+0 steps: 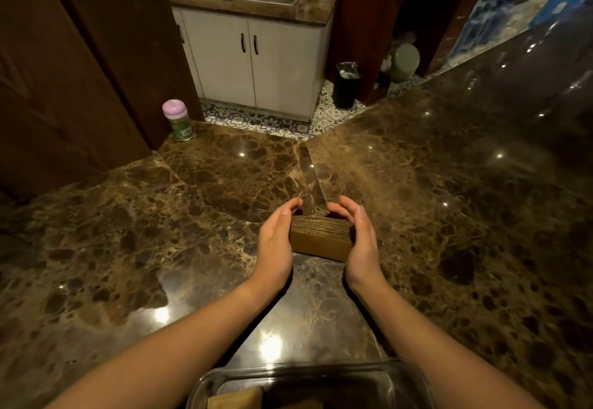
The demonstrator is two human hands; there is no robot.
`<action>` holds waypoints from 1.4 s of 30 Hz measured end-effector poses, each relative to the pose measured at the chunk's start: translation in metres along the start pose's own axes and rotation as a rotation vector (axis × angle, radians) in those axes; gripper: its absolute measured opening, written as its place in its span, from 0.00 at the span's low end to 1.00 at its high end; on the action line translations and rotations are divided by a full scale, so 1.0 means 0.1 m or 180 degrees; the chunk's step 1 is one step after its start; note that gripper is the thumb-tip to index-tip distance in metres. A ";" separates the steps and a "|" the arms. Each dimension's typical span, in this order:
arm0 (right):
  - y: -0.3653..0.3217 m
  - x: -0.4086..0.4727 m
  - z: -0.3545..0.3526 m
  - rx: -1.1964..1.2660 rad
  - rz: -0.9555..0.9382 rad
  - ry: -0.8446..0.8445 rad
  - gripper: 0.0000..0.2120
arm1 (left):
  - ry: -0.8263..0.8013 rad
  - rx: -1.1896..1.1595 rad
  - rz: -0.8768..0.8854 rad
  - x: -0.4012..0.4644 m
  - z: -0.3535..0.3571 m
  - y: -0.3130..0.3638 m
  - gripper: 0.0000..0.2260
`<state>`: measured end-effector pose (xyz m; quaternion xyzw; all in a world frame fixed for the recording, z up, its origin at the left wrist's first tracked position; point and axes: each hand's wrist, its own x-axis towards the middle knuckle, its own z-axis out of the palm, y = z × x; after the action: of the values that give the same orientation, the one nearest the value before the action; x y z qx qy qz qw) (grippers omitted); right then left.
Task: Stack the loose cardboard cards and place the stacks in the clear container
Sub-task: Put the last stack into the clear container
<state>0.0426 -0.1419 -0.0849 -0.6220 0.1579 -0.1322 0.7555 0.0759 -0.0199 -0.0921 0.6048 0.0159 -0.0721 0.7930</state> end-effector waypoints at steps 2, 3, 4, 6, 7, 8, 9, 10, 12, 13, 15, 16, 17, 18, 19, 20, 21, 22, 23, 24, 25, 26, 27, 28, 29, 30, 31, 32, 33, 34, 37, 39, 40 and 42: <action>-0.02 -0.02 -0.01 0.0009 -0.0039 -0.0015 0.22 | -0.0057 -0.0114 -0.0008 -0.01 0.00 0.04 0.19; -0.03 -0.02 -0.01 0.0003 -0.0081 -0.0054 0.22 | -0.0067 -0.0090 0.0030 -0.02 -0.01 0.04 0.23; -0.03 -0.03 -0.01 -0.0018 -0.0104 -0.0095 0.22 | -0.0075 -0.0043 0.0048 -0.02 0.00 0.04 0.24; 0.01 -0.05 0.00 -0.0008 -0.0090 -0.0129 0.24 | -0.0068 0.0025 -0.0022 -0.03 -0.01 0.04 0.21; 0.04 -0.07 -0.01 -0.0004 -0.0087 -0.0155 0.26 | -0.0049 0.0030 -0.0066 -0.04 -0.03 0.03 0.20; 0.05 -0.07 -0.02 -0.0015 -0.0113 -0.0193 0.27 | -0.0050 0.0019 -0.0094 -0.04 -0.04 0.03 0.18; 0.05 -0.07 -0.04 -0.0061 -0.0144 -0.0252 0.27 | -0.0075 0.0031 -0.0106 -0.02 -0.06 0.03 0.17; 0.06 -0.08 -0.08 -0.0171 -0.0158 -0.0354 0.26 | -0.0132 0.0055 -0.0096 -0.03 -0.08 0.02 0.16; 0.05 -0.06 -0.18 -0.0765 -0.0203 -0.0697 0.30 | -0.0210 0.0124 -0.0030 -0.01 -0.10 0.04 0.13; 0.04 -0.04 -0.22 -0.1211 -0.0232 -0.0874 0.31 | -0.0202 0.0137 -0.0026 0.00 -0.10 0.03 0.12; 0.00 0.01 -0.26 -0.1969 -0.0335 -0.0952 0.27 | -0.0188 0.0188 -0.0060 0.01 -0.09 0.05 0.11; -0.04 0.03 -0.25 -0.2187 -0.0442 -0.0944 0.23 | -0.0203 0.0246 -0.0080 0.01 -0.09 0.07 0.11; -0.08 0.04 -0.25 -0.2305 -0.0533 -0.0949 0.21 | -0.0246 0.0296 -0.0109 0.01 -0.09 0.10 0.11; -0.15 0.02 -0.24 -0.2339 -0.0591 -0.0943 0.20 | -0.0336 0.0302 -0.0159 0.00 -0.10 0.17 0.11; -0.22 0.01 -0.24 -0.2324 -0.0621 -0.0907 0.19 | -0.0473 0.0288 -0.0234 -0.02 -0.11 0.26 0.09; -0.33 -0.02 -0.24 -0.2257 -0.0617 -0.0842 0.18 | -0.0661 0.0272 -0.0295 -0.05 -0.15 0.39 0.10; -0.46 -0.06 -0.24 -0.2126 -0.0571 -0.0775 0.18 | -0.0859 0.0276 -0.0290 -0.09 -0.18 0.53 0.13; -0.60 -0.11 -0.25 -0.1960 -0.0505 -0.0699 0.18 | -0.1039 0.0274 -0.0213 -0.14 -0.22 0.69 0.20; -0.76 -0.19 -0.24 -0.1762 -0.0467 -0.0606 0.18 | -0.1189 0.0314 -0.0099 -0.21 -0.26 0.85 0.27; -0.91 -0.28 -0.23 -0.1512 -0.0436 -0.0509 0.18 | -0.1294 0.0400 0.0023 -0.31 -0.29 1.01 0.32; -1.06 -0.40 -0.20 -0.1174 -0.0408 -0.0431 0.18 | -0.1360 0.0520 0.0142 -0.43 -0.30 1.16 0.35; -1.18 -0.54 -0.16 -0.0780 -0.0337 -0.0382 0.19 | -0.1388 0.0615 0.0261 -0.58 -0.29 1.29 0.37; -1.28 -0.69 -0.12 -0.0397 -0.0211 -0.0380 0.21 | -0.1384 0.0626 0.0371 -0.73 -0.28 1.37 0.38; -1.36 -0.85 -0.07 -0.0090 -0.0070 -0.0434 0.22 | -0.1329 0.0546 0.0479 -0.88 -0.26 1.44 0.38; -1.41 -1.01 -0.02 0.0126 0.0081 -0.0492 0.23 | -0.1218 0.0395 0.0559 -1.03 -0.23 1.48 0.37; -1.44 -1.15 0.03 0.0302 0.0230 -0.0536 0.24 | -0.1059 0.0222 0.0620 -1.17 -0.21 1.52 0.36; -1.43 -1.29 0.07 0.0445 0.0375 -0.0554 0.24 | -0.0862 0.0081 0.0687 -1.30 -0.19 1.53 0.33; -1.41 -1.41 0.11 0.0570 0.0511 -0.0575 0.24 | -0.0638 -0.0027 0.0759 -1.41 -0.18 1.53 0.29; -1.38 -1.53 0.13 0.0650 0.0636 -0.0609 0.24 | -0.0406 -0.0074 0.0825 -1.50 -0.19 1.49 0.25; -1.34 -1.62 0.14 0.0653 0.0726 -0.0646 0.24 | -0.0204 -0.0062 0.0903 -1.59 -0.20 1.45 0.21; -1.27 -1.81 0.08 0.0093 0.0864 -0.0887 0.18 | 0.0147 0.0237 0.1016 -1.76 -0.32 1.33 0.16; -1.25 -1.86 -0.01 -0.0284 0.0932 -0.1173 0.14 | 0.0138 0.0464 0.1044 -1.85 -0.43 1.29 0.15; -1.23 -1.87 -0.05 -0.0453 0.0920 -0.1288 0.13 | 0.0066 0.0565 0.1040 -1.88 -0.47 1.28 0.15; -1.20 -1.93 -0.08 -0.0816 0.0776 -0.1396 0.15 | -0.0118 0.0858 0.0999 -1.96 -0.50 1.27 0.15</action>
<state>-0.1377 -0.0959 0.0461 -0.7026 0.0796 0.1185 0.6971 -0.0975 0.0794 0.0382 0.6990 -0.1029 0.0397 0.7065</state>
